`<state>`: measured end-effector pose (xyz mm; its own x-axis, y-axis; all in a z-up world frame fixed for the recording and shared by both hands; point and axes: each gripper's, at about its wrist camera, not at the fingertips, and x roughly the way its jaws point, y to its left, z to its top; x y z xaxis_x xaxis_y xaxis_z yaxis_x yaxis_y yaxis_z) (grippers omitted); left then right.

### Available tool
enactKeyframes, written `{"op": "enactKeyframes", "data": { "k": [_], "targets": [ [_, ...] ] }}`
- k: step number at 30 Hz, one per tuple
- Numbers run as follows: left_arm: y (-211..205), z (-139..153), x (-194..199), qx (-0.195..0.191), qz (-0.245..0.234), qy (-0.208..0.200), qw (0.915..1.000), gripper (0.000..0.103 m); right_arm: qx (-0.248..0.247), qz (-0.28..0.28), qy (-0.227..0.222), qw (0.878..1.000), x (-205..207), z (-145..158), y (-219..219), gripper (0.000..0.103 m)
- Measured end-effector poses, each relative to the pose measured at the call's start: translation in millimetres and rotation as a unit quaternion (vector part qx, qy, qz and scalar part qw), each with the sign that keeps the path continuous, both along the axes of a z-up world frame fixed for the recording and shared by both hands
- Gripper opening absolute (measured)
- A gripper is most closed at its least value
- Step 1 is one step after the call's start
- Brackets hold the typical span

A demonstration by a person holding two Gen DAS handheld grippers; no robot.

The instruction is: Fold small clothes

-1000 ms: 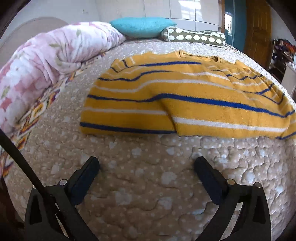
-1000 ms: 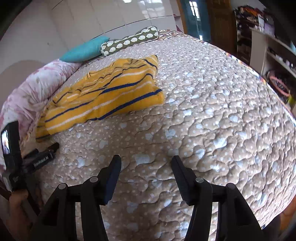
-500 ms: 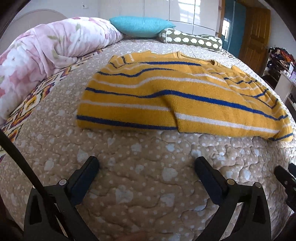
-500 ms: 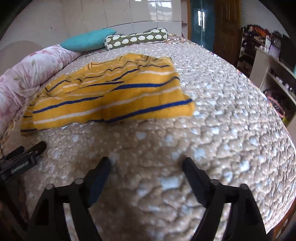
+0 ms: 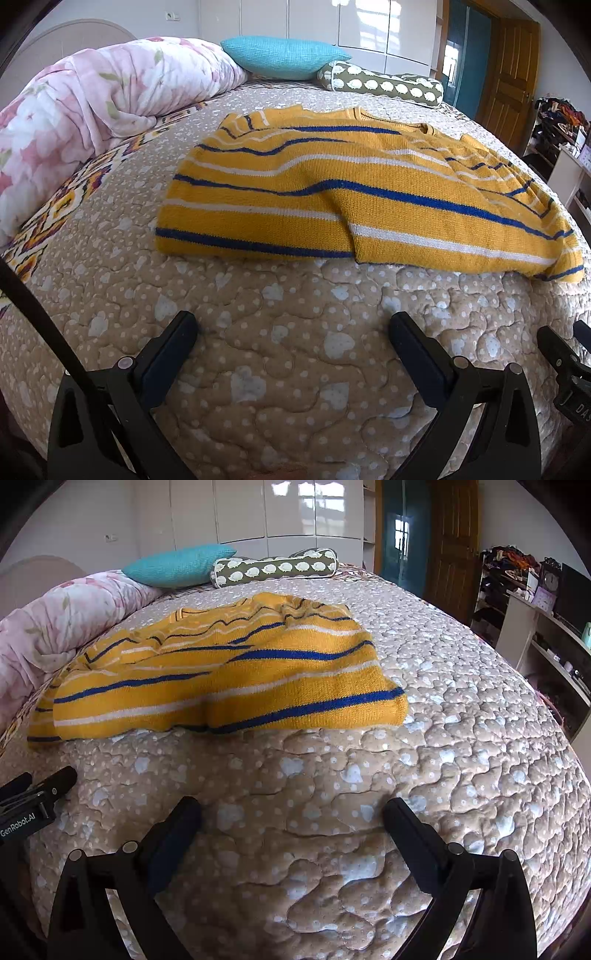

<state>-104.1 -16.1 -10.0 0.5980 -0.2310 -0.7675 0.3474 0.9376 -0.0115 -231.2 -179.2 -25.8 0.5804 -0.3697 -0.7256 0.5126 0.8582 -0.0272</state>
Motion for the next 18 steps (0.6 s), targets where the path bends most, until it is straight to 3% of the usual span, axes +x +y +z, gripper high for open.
{"op": "enactKeyframes", "data": {
  "k": [11,16,18],
  "targets": [
    [1,0,0,0.001,0.002,0.004,1.0000,0.103,-0.001,-0.007,0.011,1.000,-6,13,8,0.099],
    [2,0,1,0.003,0.002,0.008,1.0000,0.103,-0.017,0.037,-0.059,0.997,-4,60,19,0.091],
    [1,0,2,0.006,0.003,0.010,0.9999,0.103,-0.003,0.064,-0.065,0.996,16,73,15,0.073]
  ]
}}
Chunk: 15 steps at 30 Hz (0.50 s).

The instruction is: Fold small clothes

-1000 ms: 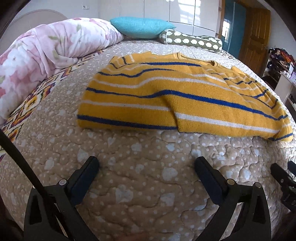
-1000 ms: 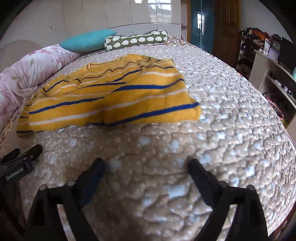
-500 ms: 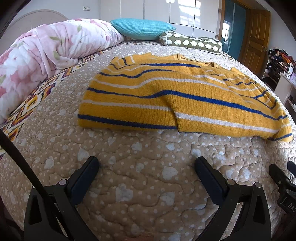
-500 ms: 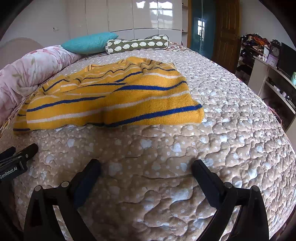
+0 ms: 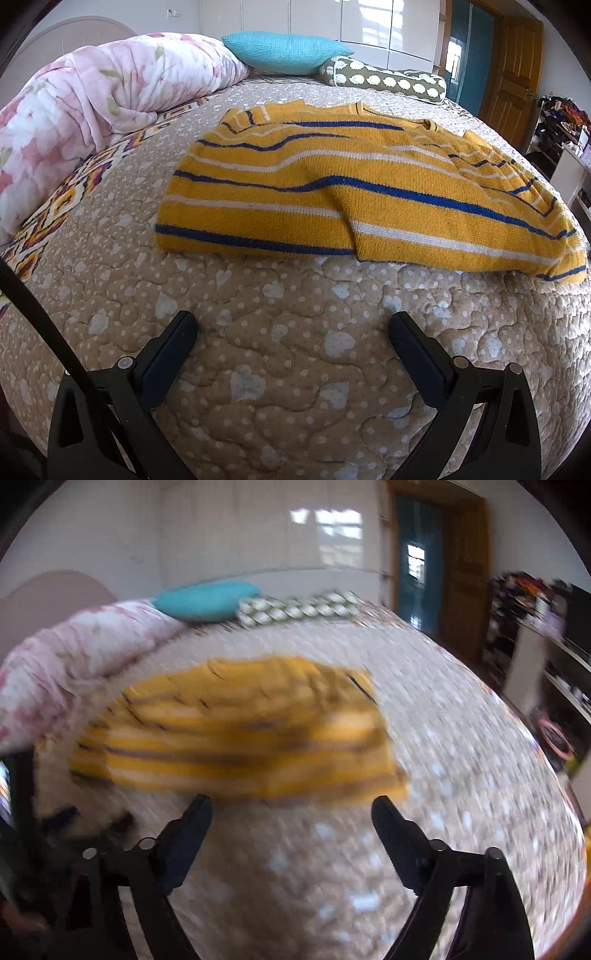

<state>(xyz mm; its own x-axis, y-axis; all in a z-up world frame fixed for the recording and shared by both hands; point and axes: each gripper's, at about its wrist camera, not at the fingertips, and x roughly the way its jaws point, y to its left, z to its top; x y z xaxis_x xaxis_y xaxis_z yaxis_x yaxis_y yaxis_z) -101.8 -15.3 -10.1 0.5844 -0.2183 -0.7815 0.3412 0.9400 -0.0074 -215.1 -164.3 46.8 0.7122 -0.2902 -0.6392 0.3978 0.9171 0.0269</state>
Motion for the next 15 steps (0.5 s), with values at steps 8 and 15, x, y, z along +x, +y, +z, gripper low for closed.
{"op": "enactKeyframes", "data": {
  "k": [8,15],
  "targets": [
    [-2,1,1,0.011,-0.001,0.003,0.9999,0.103,0.121,-0.024,0.043,0.991,48,-36,-71,0.012],
    [25,46,-14,-0.031,-0.048,-0.007,0.9983,0.100,0.089,-0.046,0.044,0.994,8,-31,-85,0.007]
  ]
}}
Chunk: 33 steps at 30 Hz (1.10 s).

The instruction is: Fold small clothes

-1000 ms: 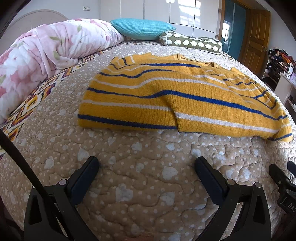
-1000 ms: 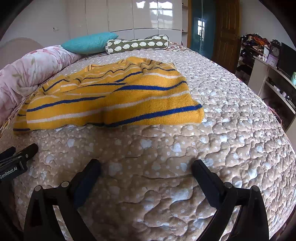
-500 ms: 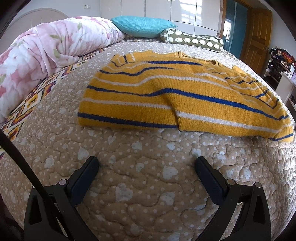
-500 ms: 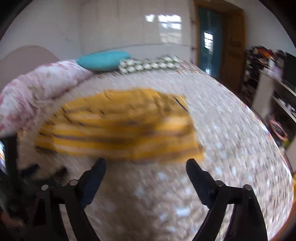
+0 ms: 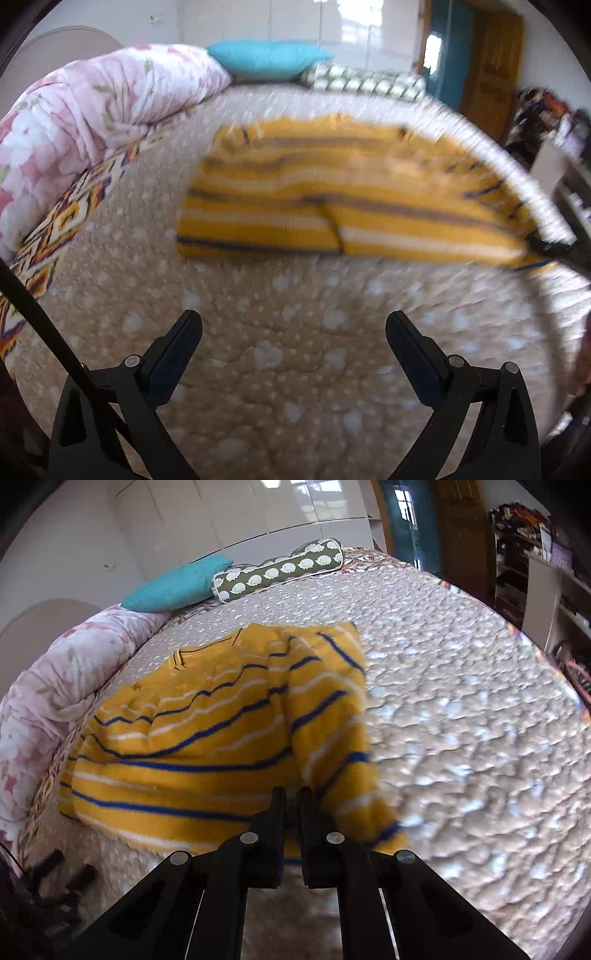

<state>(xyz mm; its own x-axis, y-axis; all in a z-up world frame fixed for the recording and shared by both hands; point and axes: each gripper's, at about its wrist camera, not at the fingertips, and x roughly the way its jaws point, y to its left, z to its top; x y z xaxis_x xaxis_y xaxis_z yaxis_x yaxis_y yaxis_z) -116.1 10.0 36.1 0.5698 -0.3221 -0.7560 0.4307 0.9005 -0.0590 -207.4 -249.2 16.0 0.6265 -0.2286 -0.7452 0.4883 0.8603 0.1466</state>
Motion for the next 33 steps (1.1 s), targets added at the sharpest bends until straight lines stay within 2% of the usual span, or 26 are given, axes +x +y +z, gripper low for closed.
{"op": "enactKeyframes", "data": {
  "k": [2,4,7,9,12,19,21,23,24,27,29,31,33],
  "targets": [
    [10,24,5,-0.028,0.002,-0.023,0.9993,0.100,0.004,0.013,-0.030,0.999,-7,16,3,0.010],
    [11,46,26,-0.033,0.011,-0.037,0.9987,0.101,0.002,0.023,-0.054,0.998,-6,32,8,0.010],
    [-5,57,82,-0.016,0.012,-0.002,0.9998,0.101,-0.001,0.044,-0.064,0.997,19,43,14,0.010],
    [-14,54,117,-0.018,0.022,0.014,0.9995,0.101,-0.005,0.050,-0.062,0.997,38,45,12,0.010],
    [-24,39,171,0.003,0.050,0.044,0.9978,0.101,0.000,0.058,-0.048,0.997,68,42,5,0.010],
    [-16,-11,250,0.040,0.099,0.076,0.9914,0.101,0.050,0.072,-0.013,0.996,130,16,-39,0.013],
    [-9,-27,264,0.040,0.107,0.097,0.9887,0.101,0.045,0.054,0.003,0.998,140,1,-60,0.014],
    [4,-41,276,-0.003,0.104,0.126,0.9866,0.103,0.078,0.052,-0.016,0.995,139,-11,-81,0.013],
    [8,-42,277,-0.013,0.105,0.123,0.9867,0.103,0.109,0.049,-0.038,0.992,135,-16,-92,0.012],
    [6,-39,284,-0.003,0.100,0.124,0.9872,0.103,0.200,0.035,-0.096,0.974,119,-30,-117,0.008],
    [5,-37,288,-0.003,0.104,0.127,0.9865,0.103,0.235,0.023,-0.118,0.964,112,-35,-126,0.005],
    [8,-33,290,-0.013,0.112,0.135,0.9844,0.103,0.235,0.013,-0.122,0.964,107,-33,-127,0.005],
    [15,-22,282,-0.016,0.122,0.124,0.9847,0.103,0.192,-0.006,-0.108,0.976,98,-21,-123,0.009]
  ]
}}
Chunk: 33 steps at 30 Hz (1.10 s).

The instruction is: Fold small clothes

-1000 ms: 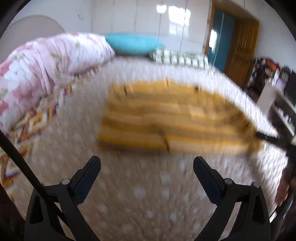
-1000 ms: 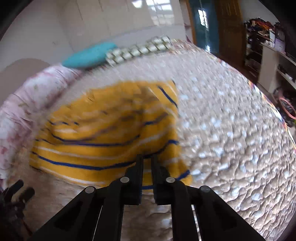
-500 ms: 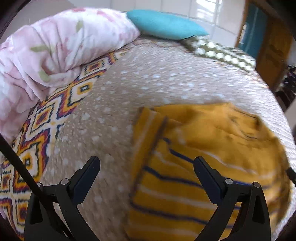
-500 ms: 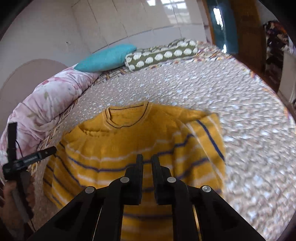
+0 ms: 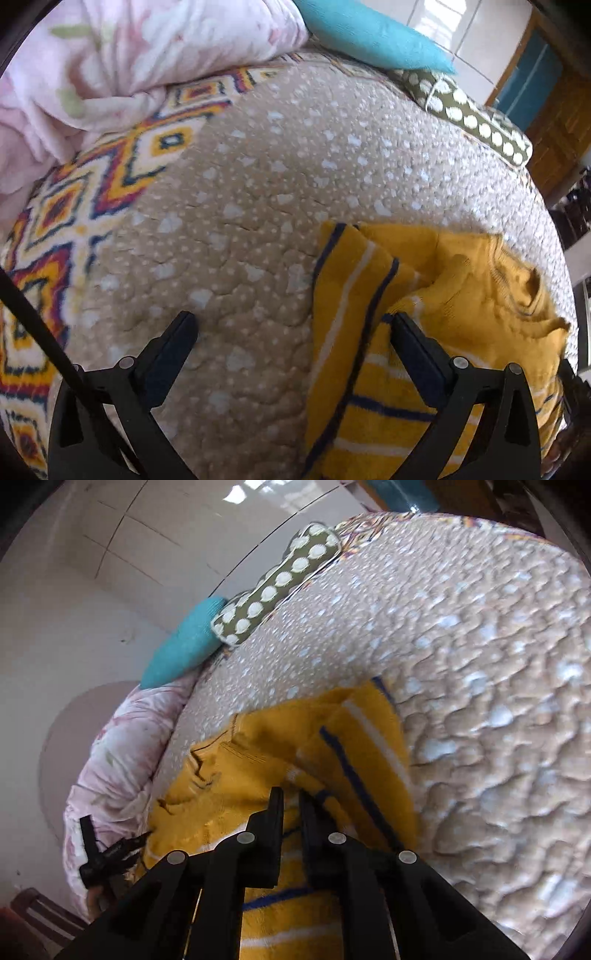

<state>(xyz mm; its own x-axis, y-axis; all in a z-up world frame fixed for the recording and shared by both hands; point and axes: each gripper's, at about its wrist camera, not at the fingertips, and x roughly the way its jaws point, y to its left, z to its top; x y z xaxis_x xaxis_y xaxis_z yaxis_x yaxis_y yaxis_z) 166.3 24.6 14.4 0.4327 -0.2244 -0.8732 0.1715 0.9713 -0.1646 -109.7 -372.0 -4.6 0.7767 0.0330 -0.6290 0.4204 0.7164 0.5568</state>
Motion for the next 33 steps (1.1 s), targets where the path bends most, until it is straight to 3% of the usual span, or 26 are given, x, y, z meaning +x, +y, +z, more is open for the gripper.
{"op": "enactKeyframes", "data": {
  "k": [1,2,3,5,8,14,18,23,25,29,33],
  "targets": [
    [2,7,-7,0.004,0.002,-0.009,1.0000,0.103,-0.022,-0.010,0.005,1.000,-7,8,4,0.010],
    [5,15,-16,0.010,0.001,-0.021,0.9997,0.103,-0.037,-0.019,0.006,0.999,-17,15,7,0.022],
    [8,24,-26,0.015,-0.005,-0.033,0.9993,0.103,-0.048,-0.030,0.005,0.998,-31,23,10,0.042],
    [12,40,-51,0.033,-0.018,-0.062,0.9974,0.103,-0.067,-0.036,-0.002,0.997,-55,35,19,0.049],
    [17,52,-92,0.044,-0.032,-0.096,0.9938,0.103,-0.085,-0.022,0.003,0.996,-82,47,38,0.049],
    [19,27,-151,0.026,-0.044,-0.080,0.9955,0.103,-0.115,0.055,0.027,0.991,-93,31,104,0.046],
    [26,2,-169,0.024,-0.034,-0.068,0.9968,0.103,-0.154,0.047,0.065,0.985,-96,5,125,0.045],
    [45,-15,-167,-0.029,-0.019,-0.051,0.9981,0.103,-0.194,0.040,0.076,0.977,-104,6,137,0.045],
    [42,-16,-169,-0.023,-0.021,-0.058,0.9979,0.103,-0.202,0.037,0.079,0.976,-109,9,139,0.045],
    [43,-16,-175,-0.027,-0.021,-0.072,0.9968,0.103,-0.205,0.030,0.049,0.977,-121,32,153,0.045],
    [47,-15,-176,-0.047,-0.019,-0.076,0.9958,0.103,-0.195,0.074,0.010,0.978,-101,56,187,0.045]
  ]
}}
